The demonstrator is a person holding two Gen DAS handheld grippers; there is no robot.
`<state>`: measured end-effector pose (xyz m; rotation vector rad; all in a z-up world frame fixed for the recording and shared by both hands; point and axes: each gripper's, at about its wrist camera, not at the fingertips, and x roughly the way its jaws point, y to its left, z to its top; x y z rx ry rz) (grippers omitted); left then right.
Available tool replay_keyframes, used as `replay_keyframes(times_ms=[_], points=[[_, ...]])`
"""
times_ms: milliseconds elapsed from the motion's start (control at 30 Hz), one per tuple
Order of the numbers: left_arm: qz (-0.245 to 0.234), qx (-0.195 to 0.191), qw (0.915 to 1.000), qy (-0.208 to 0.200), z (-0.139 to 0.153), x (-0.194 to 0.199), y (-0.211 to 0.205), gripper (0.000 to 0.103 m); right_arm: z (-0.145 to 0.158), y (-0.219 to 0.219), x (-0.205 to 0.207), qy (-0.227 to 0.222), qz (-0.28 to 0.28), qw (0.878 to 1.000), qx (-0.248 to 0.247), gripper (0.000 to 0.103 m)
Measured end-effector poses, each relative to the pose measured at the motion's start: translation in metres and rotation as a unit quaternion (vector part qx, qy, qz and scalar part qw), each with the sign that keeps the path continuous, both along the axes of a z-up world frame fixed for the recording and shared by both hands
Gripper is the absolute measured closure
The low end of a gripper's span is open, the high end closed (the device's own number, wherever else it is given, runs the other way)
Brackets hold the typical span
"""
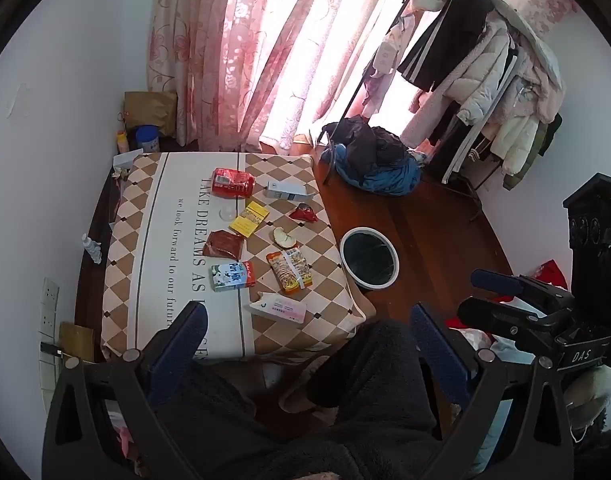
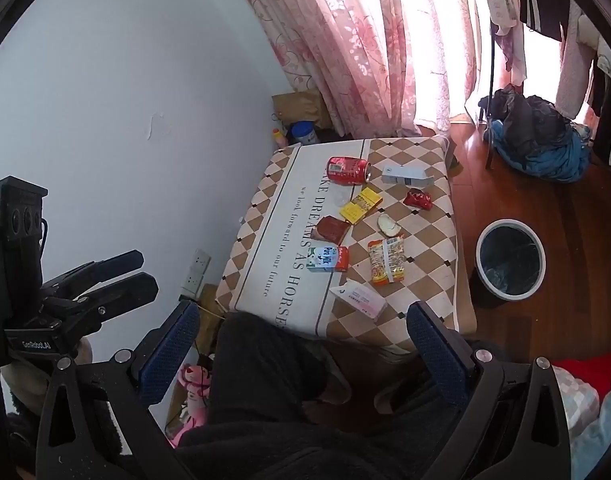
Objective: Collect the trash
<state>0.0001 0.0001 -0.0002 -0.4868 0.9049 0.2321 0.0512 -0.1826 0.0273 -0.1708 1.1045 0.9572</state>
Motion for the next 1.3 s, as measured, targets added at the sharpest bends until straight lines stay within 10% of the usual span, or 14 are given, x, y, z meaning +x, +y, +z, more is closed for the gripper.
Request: replay_keyframes(times_ms=[1300], points=[[-0.005, -0.005, 0.9999, -0.008, 0.008, 0.002, -0.011, 0.000, 0.012, 0.000, 0.002, -0.014, 0.005, 1.000, 0.000, 0.000]])
